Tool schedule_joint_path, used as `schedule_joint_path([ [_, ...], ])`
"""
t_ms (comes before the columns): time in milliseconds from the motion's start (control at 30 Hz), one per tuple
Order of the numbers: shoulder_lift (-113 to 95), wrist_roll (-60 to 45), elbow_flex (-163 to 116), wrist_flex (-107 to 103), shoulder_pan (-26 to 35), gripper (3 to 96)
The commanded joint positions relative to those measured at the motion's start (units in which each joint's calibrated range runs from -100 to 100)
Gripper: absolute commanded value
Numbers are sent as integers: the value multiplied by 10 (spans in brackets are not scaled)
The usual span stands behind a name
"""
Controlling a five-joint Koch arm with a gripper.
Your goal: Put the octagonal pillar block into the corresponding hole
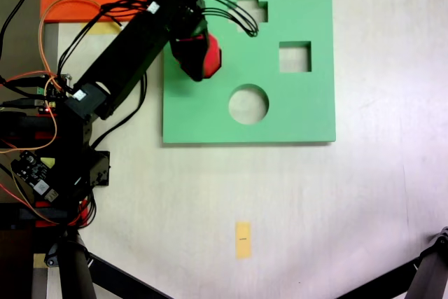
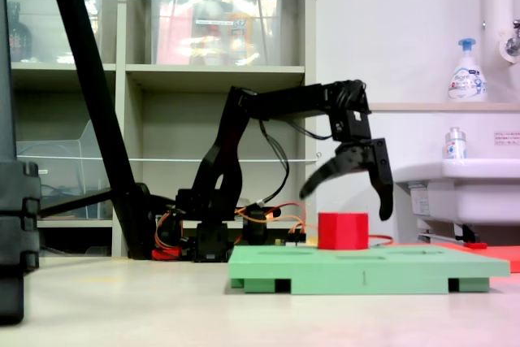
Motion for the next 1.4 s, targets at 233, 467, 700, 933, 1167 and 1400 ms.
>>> schedule_joint_path([
  [233, -226, -42, 38, 24, -2, 952],
  [467, -505, -281, 68, 83, -77, 902],
  [700, -632, -492, 69, 187, -214, 634],
  [933, -735, -561, -266, 531, -319, 526],
  [1167, -937, -611, -889, 958, -322, 494],
  [1400, -959, -691, -1259, 974, -302, 493],
])
